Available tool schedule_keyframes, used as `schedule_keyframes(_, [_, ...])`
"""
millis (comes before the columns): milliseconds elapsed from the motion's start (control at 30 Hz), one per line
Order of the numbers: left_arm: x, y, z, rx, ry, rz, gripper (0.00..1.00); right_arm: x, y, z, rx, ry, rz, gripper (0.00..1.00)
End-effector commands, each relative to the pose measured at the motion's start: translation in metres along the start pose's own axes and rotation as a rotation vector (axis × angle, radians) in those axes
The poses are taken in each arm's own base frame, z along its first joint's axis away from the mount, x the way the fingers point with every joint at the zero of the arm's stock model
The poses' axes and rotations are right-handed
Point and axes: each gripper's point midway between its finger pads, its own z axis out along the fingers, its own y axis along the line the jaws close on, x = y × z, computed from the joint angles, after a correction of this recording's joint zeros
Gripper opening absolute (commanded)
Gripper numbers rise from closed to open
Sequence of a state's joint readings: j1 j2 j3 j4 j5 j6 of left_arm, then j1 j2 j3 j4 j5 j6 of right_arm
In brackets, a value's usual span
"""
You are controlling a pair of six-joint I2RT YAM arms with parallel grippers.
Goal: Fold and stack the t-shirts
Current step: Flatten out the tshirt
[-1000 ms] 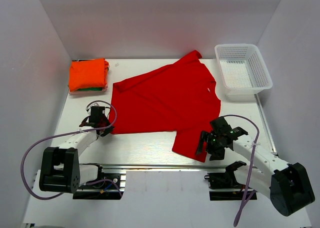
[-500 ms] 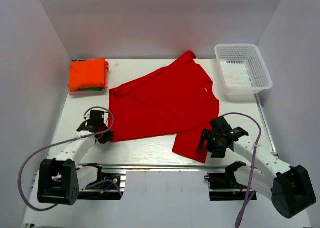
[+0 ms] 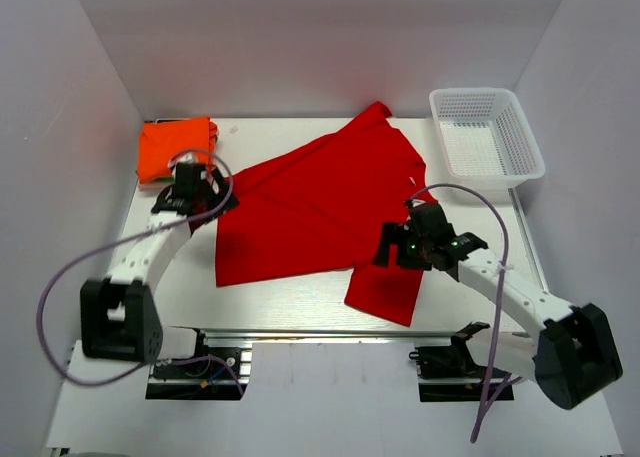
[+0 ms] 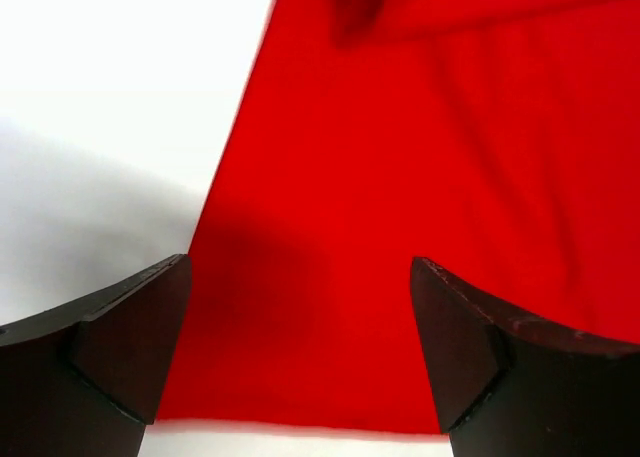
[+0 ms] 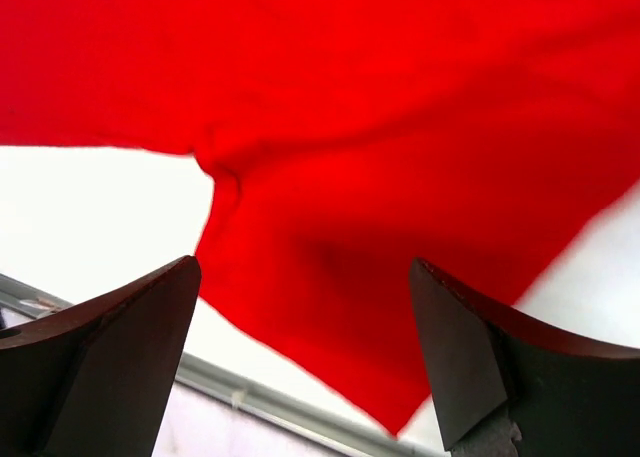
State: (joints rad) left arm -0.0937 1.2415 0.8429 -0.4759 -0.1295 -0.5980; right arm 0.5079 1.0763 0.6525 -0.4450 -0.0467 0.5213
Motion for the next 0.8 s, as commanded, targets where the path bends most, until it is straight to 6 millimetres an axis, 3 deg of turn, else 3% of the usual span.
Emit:
schedule_keyframes(0, [-0.045,-0.037,0.041,0.071,-0.057,0.185,1.0,-0.031,0.03,0.015,-0.12,-0.067,-0.121,0.9])
schedule_keyframes(33, [-0.051,-0.042,0.052,0.066,-0.049,0.208,1.0,-0.035,0.038,0.019,-0.142,-0.047,-0.128,0.9])
schedule_keyframes(67, [-0.071,-0.047,0.059,0.062,-0.068,0.213,1.0,-0.032,0.037,0.028,-0.136,-0.015,-0.127,0.9])
schedule_keyframes(100, [-0.073,-0.05,0.07,0.058,-0.055,0.233,1.0,-0.032,0.037,0.031,-0.138,-0.004,-0.145,0.9])
schedule_keyframes(133, [-0.065,-0.043,0.095,0.015,-0.014,0.249,0.98,-0.036,0.038,0.039,-0.132,0.004,-0.146,0.9])
schedule_keyframes(167, [-0.078,-0.047,0.101,-0.002,-0.04,0.258,0.95,-0.039,0.04,0.041,-0.137,-0.006,-0.151,0.9])
schedule_keyframes(233, [-0.073,-0.051,0.124,0.006,-0.005,0.262,0.84,-0.037,0.036,0.049,-0.129,0.007,-0.151,0.9])
schedule_keyframes(333, [-0.079,-0.073,0.136,0.096,-0.016,0.284,0.74,-0.041,0.036,0.057,-0.127,0.008,-0.156,0.9])
schedule_keyframes(567, [-0.076,-0.066,0.149,0.055,0.001,0.277,0.51,-0.023,0.03,0.075,-0.128,0.068,-0.112,0.9])
schedule_keyframes(767, [-0.08,-0.068,0.151,0.043,0.002,0.264,0.2,-0.02,0.031,0.082,-0.141,0.071,-0.09,0.9])
